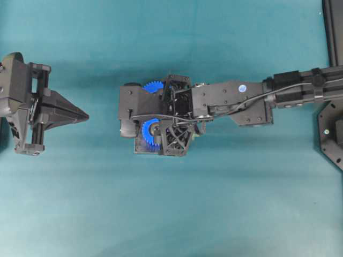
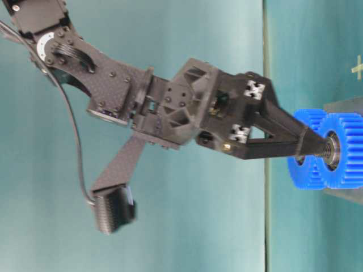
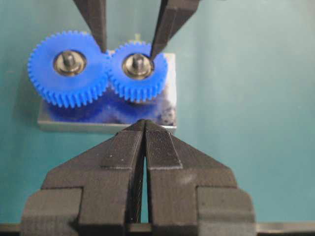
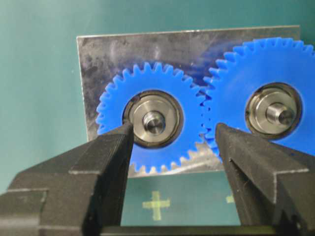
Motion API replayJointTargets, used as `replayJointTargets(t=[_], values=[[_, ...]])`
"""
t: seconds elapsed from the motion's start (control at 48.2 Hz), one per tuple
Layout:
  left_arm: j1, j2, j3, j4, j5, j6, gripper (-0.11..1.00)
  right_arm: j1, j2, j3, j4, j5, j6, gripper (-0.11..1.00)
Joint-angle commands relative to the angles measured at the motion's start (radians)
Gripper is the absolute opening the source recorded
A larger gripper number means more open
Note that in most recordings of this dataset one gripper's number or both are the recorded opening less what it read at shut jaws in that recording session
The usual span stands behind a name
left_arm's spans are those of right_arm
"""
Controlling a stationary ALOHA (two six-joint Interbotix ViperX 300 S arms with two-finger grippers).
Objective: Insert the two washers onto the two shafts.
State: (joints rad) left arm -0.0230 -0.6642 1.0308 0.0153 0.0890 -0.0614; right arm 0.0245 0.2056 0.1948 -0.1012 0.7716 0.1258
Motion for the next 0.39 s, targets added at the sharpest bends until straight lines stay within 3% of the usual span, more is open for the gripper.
replayJointTargets(t=[0.0, 0.374], values=[[-0.006, 0.002, -0.015, 0.003, -0.008, 0.002, 0.00, 0.002, -0.071, 0.014, -0.002, -0.008, 0.002, 0.64], [-0.008, 0.003, -0.014, 0.003, -0.008, 0.002, 0.00, -0.012, -0.207, 0.149, -0.005, -0.109, 0.002, 0.27]])
